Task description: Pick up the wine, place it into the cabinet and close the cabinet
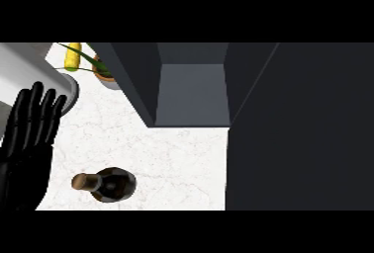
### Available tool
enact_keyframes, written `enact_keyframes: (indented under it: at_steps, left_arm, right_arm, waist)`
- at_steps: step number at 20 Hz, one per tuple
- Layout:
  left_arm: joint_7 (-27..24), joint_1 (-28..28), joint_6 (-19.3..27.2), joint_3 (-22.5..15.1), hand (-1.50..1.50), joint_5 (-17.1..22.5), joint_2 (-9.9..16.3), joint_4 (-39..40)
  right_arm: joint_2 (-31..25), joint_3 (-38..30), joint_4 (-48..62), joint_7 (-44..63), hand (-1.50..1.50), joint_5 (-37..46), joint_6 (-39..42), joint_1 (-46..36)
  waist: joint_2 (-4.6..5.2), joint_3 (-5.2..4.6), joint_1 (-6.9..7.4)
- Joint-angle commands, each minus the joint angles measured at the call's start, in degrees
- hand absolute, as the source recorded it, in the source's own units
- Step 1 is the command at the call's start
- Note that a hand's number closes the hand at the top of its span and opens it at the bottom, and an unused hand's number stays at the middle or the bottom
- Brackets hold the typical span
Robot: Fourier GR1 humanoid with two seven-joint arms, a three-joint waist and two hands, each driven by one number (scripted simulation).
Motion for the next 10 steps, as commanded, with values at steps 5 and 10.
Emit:
enact_keyframes:
  at_steps: [5,10]
  left_arm:
    - [-3.2,-0.9,-18.0,-2.6,-1.5,14.8,7.1,-3.0]
    - [3.8,6.2,-25.8,-4.4,-1.5,30.0,10.3,-2.1]
  right_arm:
    - [1.7,2.7,-5.8,0.6,-1.5,-0.1,0.1,4.6]
    - [2.3,9.3,-12.4,10.2,-1.5,-9.9,5.6,8.4]
  waist:
    - [-1.77,0.56,-0.62]
    - [-1.76,0.53,-0.23]
